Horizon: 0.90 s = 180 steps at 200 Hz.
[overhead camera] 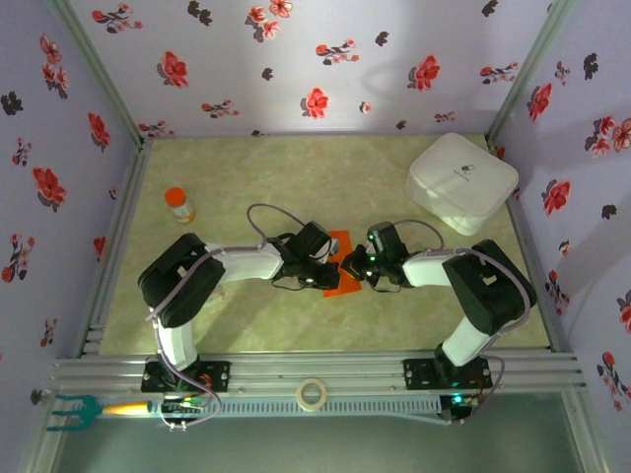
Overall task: Fold a paper plane with a square sheet of paper (pick it up from the middle)
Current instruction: Fold the triangle a second time at the center of the table.
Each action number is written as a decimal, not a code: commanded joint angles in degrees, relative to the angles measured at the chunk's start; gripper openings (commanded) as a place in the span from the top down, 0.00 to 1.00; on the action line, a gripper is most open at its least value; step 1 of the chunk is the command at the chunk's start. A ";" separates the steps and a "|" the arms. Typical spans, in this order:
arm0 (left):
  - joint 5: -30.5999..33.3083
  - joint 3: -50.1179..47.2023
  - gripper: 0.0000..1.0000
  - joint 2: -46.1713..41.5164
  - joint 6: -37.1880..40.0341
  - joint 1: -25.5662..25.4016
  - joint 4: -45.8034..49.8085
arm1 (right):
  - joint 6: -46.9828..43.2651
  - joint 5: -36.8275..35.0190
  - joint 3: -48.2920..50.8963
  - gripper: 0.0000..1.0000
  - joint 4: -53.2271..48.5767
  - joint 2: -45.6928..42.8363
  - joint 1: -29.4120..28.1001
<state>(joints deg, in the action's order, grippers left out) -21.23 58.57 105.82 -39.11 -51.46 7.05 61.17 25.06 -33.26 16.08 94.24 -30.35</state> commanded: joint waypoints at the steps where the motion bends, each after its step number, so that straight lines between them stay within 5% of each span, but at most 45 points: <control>1: -0.83 -0.84 0.96 1.39 -0.51 0.36 -0.52 | 0.88 -2.32 1.61 1.00 -3.26 0.85 -0.28; 180: -4.09 -13.41 0.91 -5.40 -4.99 0.13 -5.19 | 0.44 -2.58 1.54 1.00 -3.51 1.92 -0.24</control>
<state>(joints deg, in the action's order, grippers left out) -23.49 48.14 101.84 -42.74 -51.20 -2.42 61.56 25.54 -33.17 16.10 94.30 -30.55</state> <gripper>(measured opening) 0.089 0.058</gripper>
